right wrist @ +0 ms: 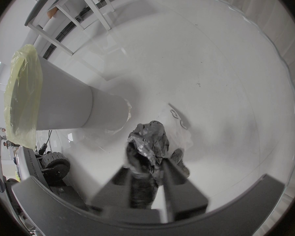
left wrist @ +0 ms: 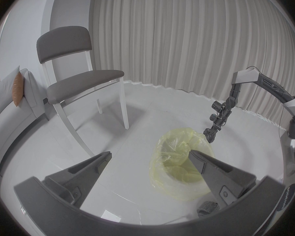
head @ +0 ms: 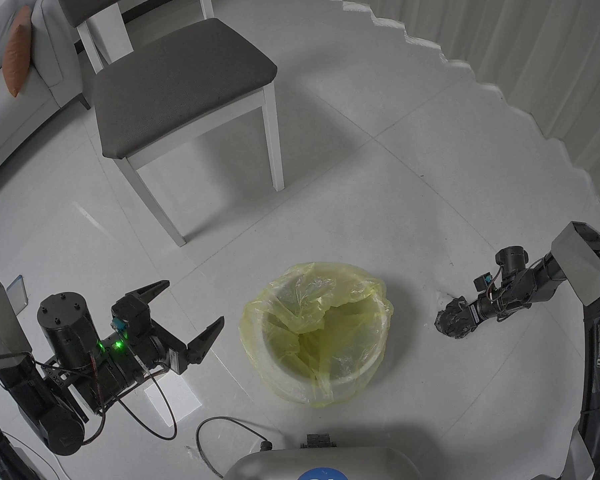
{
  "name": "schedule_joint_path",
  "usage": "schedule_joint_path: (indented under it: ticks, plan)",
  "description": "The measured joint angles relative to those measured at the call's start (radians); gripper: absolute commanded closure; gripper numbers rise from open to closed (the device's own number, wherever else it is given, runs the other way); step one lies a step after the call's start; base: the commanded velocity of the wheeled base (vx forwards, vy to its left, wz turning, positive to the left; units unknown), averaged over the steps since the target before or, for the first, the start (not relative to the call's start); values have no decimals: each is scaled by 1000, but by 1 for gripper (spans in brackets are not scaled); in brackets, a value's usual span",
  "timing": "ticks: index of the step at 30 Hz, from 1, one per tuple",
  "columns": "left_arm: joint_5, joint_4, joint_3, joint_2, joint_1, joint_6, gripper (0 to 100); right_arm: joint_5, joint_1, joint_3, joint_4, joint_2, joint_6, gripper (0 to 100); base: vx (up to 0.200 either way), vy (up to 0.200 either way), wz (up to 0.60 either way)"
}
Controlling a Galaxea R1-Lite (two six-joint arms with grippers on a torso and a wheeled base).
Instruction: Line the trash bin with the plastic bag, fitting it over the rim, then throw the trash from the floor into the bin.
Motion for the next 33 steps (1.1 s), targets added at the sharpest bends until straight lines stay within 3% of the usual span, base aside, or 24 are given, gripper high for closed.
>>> schedule_joint_path:
  ticks: [8,19,24,33]
  plan:
    - [0,0,14,7,4,-2,0,8,6,100,-9,-119,-35,100,0,0,0]
    - [9,0,37,11,7,-9,0,44,82,305,-25,-560,-36,100,0,0,0]
    - [12,0,43,26,18,-13,0,33,209,381,-26,-763,6,100,0,0,0]
    - [17,0,24,98,41,-23,0,-69,510,454,-30,-934,148,100,0,0,0]
